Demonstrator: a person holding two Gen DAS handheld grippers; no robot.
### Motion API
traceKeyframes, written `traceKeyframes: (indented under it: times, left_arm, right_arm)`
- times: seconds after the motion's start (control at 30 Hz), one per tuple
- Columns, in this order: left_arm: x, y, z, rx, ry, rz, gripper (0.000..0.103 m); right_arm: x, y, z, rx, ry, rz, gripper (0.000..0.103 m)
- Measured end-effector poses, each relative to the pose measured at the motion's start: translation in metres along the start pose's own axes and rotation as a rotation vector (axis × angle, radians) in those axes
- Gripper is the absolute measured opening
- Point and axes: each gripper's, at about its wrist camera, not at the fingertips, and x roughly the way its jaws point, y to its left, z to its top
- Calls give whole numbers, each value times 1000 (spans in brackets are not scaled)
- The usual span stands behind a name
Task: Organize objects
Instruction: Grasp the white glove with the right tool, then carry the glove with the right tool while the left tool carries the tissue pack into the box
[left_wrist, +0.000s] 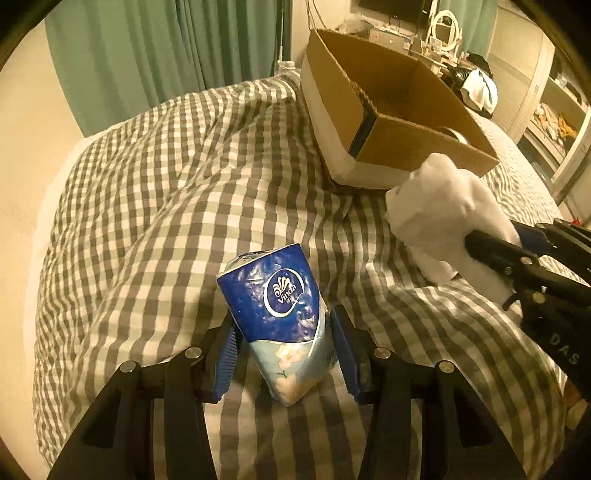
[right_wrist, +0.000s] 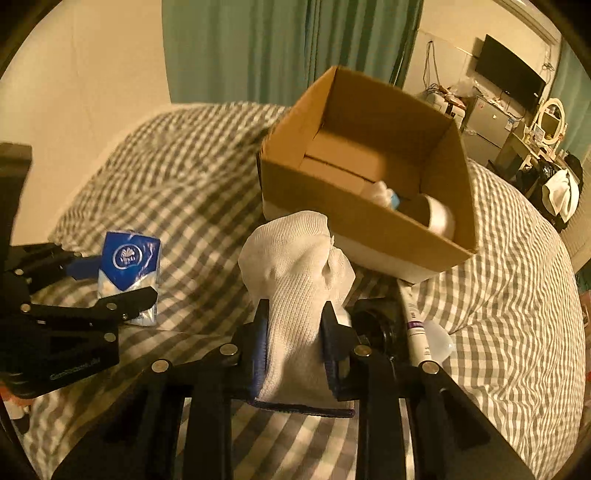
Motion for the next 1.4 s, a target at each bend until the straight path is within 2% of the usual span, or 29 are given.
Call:
traceKeyframes:
  times: [0.27, 0.37, 0.5, 0.67, 0.93, 1.13, 1.4]
  left_arm:
    - [-32, -6, 2, -14, -47, -6, 48]
    - [-49, -12, 5, 6, -93, 15, 48]
    - [-73, -19, 11, 10, -146, -10, 48]
    - [-99, -30, 27, 25, -197, -43, 48]
    - [-131, -47, 66, 75, -267, -89, 48]
    - [-130, -60, 99, 128, -302, -71, 48]
    - [-101, -72, 157, 186, -327, -52, 48]
  right_arm:
    - [-39, 8, -2, 9, -78, -10, 25]
    - [-56, 10, -4, 13, -115, -24, 25]
    - [-79, 8, -7, 15, -153, -45, 25]
    - [-107, 0, -4, 26, -201, -65, 25]
    - [-141, -20, 18, 47, -264, -71, 25]
    - [-150, -37, 43, 43, -292, -86, 25]
    - [-126, -70, 79, 61, -295, -76, 25]
